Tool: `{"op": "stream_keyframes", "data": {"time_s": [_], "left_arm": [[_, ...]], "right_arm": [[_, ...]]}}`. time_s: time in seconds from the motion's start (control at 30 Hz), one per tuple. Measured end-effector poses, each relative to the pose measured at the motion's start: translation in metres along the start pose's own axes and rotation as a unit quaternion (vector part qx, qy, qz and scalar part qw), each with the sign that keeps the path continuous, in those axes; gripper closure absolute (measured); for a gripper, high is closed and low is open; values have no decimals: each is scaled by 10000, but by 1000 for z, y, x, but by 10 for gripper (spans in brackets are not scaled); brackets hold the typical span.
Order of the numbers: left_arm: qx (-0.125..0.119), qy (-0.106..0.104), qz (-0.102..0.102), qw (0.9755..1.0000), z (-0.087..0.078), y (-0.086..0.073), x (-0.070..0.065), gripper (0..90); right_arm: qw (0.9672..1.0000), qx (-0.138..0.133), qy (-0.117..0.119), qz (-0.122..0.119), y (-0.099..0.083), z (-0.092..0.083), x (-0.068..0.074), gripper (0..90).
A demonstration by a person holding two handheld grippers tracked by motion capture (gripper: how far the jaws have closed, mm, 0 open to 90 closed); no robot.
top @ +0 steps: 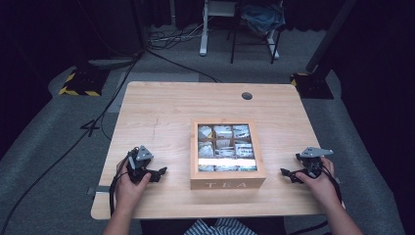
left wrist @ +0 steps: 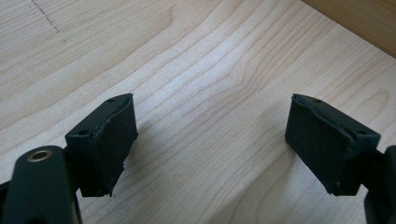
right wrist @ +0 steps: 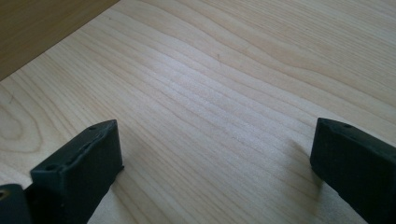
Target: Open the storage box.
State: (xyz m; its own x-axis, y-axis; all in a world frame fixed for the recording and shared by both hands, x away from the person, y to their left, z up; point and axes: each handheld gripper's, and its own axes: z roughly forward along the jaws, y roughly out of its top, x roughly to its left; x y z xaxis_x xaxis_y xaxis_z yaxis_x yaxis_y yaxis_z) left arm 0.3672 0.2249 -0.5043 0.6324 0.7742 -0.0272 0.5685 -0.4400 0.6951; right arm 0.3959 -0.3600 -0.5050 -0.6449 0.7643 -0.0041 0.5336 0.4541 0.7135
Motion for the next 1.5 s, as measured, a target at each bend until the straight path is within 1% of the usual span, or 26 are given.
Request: {"op": "stream_keyframes", "data": {"time_s": [0.3, 0.4, 0.5, 0.53, 0.63, 0.7, 0.73, 0.77, 0.83, 0.9, 0.93, 0.97, 1.0, 1.03, 1.1, 1.17, 1.2, 1.27, 1.3, 1.37, 1.4, 1.5], "left_arm": [[25, 5, 9, 10000, 0, 0, 0, 175], [12, 8, 21, 10000, 0, 0, 0, 176], [12, 14, 21, 10000, 0, 0, 0, 176], [17, 52, 20, 10000, -1, 0, -1, 177], [-3, 159, -42, 9999, 0, 0, -3, 177], [-4, 180, -97, 9998, 0, 0, -4, 176], [20, 206, -178, 9996, 0, 0, -6, 171], [20, 206, -178, 9996, 0, 0, -6, 165], [23, 288, -198, 9994, 1, 1, -10, 165], [-2, 331, -325, 9989, 2, 2, -16, 172], [12, 315, -318, 9990, 2, 3, -18, 190], [49, 236, -302, 9993, 1, 4, -20, 212], [61, 145, -335, 9993, -1, 5, -22, 242], [8, 56, -387, 9992, -3, 7, -23, 242], [-23, -14, -361, 9993, -7, 10, -28, 241], [-5, -16, -299, 9996, -14, 14, -34, 253], [-11, -61, -289, 9996, -16, 16, -38, 257], [-93, -185, -163, 9997, -22, 21, -46, 263], [-91, -247, -44, 9996, -25, 23, -50, 267], [-110, -397, 307, 9987, -29, 27, -58, 268], [-122, -505, 420, 9978, -32, 28, -62, 271], [-226, -708, 642, 9952, -38, 31, -71, 270]], "right_arm": [[10000, -16, -23, 18, 0, -1, 1, 34], [10000, -51, -3, -17, -1, -1, 2, 68], [9999, -129, 0, 36, 0, -2, 3, 144], [9999, -163, 0, 34, 0, -2, 3, 156], [9998, -168, -13, 43, 0, -2, 3, 160], [9998, -170, -26, 55, 0, -2, 3, 160], [9998, -164, -44, 65, 0, -2, 3, 159], [9998, -164, -44, 65, 0, -2, 3, 159], [9998, -164, -77, 103, 0, -1, 4, 160], [9998, -163, -90, 116, 1, -1, 4, 160], [9998, -163, -88, 122, 1, -1, 4, 159], [9998, -163, -90, 117, 1, -1, 4, 159], [9998, -162, -87, 121, 1, -1, 4, 159], [9998, -162, -87, 121, 1, -1, 4, 159], [9998, -163, -89, 117, 1, -1, 4, 159], [9998, -164, -89, 116, 1, -1, 4, 160], [9998, -164, -89, 117, 1, -1, 4, 160], [9998, -163, -90, 118, 1, -1, 4, 160], [9997, -165, -90, 122, 1, -1, 4, 159], [9998, -164, -90, 118, 1, -1, 4, 159], [9998, -163, -89, 117, 1, -1, 4, 160], [9998, -164, -87, 119, 1, -1, 4, 160]]}}
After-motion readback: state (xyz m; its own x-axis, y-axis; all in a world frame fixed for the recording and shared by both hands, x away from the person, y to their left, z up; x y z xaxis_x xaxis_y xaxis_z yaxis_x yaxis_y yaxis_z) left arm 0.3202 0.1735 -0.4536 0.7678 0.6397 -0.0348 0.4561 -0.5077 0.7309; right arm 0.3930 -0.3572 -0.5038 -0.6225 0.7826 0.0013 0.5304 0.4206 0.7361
